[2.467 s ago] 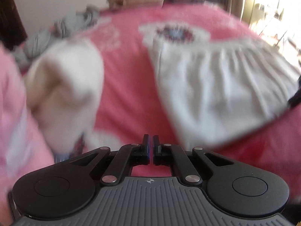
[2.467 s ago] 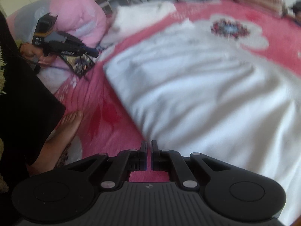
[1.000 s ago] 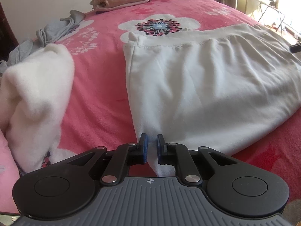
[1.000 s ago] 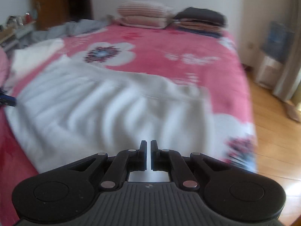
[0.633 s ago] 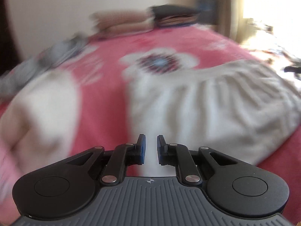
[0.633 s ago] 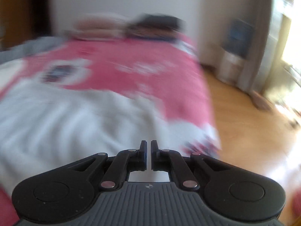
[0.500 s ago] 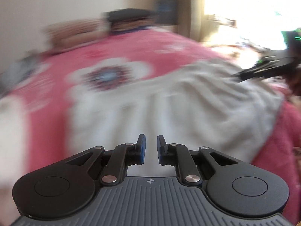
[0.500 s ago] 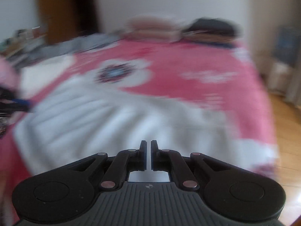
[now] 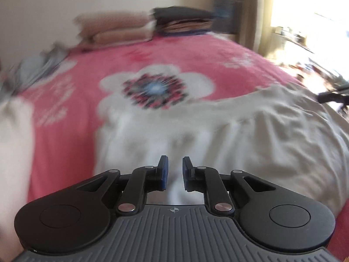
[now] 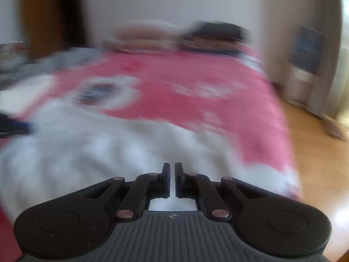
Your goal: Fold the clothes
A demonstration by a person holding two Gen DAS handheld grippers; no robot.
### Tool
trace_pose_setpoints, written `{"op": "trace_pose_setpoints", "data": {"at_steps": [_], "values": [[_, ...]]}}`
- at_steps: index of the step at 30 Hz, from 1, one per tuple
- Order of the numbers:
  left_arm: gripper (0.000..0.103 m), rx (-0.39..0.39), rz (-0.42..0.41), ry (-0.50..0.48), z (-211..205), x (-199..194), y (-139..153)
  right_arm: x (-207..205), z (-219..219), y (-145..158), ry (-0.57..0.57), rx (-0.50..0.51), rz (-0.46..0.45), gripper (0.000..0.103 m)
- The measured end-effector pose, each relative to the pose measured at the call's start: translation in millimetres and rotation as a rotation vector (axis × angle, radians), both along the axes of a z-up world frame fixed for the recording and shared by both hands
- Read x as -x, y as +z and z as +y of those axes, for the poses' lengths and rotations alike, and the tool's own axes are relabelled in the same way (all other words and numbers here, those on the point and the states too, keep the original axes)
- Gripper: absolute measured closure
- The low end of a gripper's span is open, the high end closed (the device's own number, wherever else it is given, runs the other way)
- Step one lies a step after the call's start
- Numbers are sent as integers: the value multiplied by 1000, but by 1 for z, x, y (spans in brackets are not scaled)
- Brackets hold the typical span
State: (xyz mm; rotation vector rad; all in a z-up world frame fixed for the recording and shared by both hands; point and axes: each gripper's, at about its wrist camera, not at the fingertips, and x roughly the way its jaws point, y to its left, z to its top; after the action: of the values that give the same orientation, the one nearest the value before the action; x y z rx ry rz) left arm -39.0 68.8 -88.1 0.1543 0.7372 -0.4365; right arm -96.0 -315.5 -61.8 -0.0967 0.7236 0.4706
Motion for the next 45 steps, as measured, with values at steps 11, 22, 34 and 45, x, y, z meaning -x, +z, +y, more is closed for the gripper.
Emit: {"op": "trace_pose_setpoints", "data": {"at_steps": [11,22,34,45], "values": [[82,112,6,252,45,-49,-6,-72,71,-53,180,-178,140,100],[81,203,7,317,65,-52,-4,-82,91,-61,226,-230,187,102],[81,262,41,411,103,-17,40,-77,139,-58,402,-269,247,97],[81,80,155,285,57,60,21,-64,216,-33,526,-198,122,95]]}}
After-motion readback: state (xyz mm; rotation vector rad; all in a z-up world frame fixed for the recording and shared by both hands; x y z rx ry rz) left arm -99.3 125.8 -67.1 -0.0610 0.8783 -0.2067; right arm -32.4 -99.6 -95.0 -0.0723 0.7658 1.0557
